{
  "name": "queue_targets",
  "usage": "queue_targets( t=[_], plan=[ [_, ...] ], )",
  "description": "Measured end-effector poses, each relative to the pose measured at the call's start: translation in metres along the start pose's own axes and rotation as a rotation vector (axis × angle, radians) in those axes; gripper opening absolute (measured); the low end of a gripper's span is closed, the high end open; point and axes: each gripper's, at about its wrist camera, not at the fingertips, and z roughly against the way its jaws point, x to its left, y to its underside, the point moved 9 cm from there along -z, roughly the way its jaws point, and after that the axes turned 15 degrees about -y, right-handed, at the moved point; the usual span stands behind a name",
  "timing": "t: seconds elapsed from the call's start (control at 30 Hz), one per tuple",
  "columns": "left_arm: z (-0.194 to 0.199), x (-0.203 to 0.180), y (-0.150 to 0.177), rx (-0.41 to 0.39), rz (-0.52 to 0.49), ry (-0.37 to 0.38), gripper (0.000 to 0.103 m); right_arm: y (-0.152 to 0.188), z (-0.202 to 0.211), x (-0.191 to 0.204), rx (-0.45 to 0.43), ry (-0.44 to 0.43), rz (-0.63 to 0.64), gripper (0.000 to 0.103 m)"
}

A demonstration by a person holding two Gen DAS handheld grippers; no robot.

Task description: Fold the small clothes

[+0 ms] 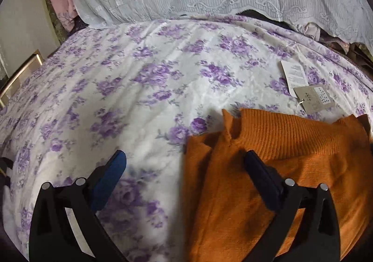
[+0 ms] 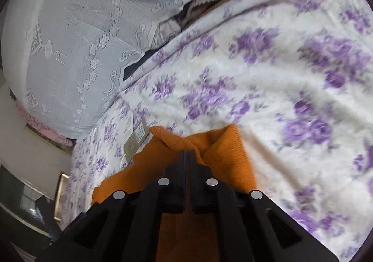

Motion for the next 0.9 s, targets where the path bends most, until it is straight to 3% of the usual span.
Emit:
queue_targets(
  t=[0.17, 0.33, 0.6, 0.9],
  plan=[
    [0.008, 0.011, 0.003, 0.005, 0.035, 0.017, 0.099, -0.002, 0.015, -0.001, -0.020, 0.040, 0.063, 0.033],
    [0.029, 0.016, 0.010, -0.023, 0.046, 0.043, 0.099, 0.005, 0.037, 0.000, -0.040, 0.049, 0.068, 0.034],
    [0.068, 0.009, 0.037, -0.073, -0.005, 0.071, 0.099, 0.028, 0.084, -0.015, -0.064, 0.048, 0.025, 0.043],
    [0.080, 0.011, 0.082, -0.020, -0.052, 0.113, 0.099, 0.060, 0.112, -0.016, -0.056, 0.040, 0.024, 0.044]
  ],
)
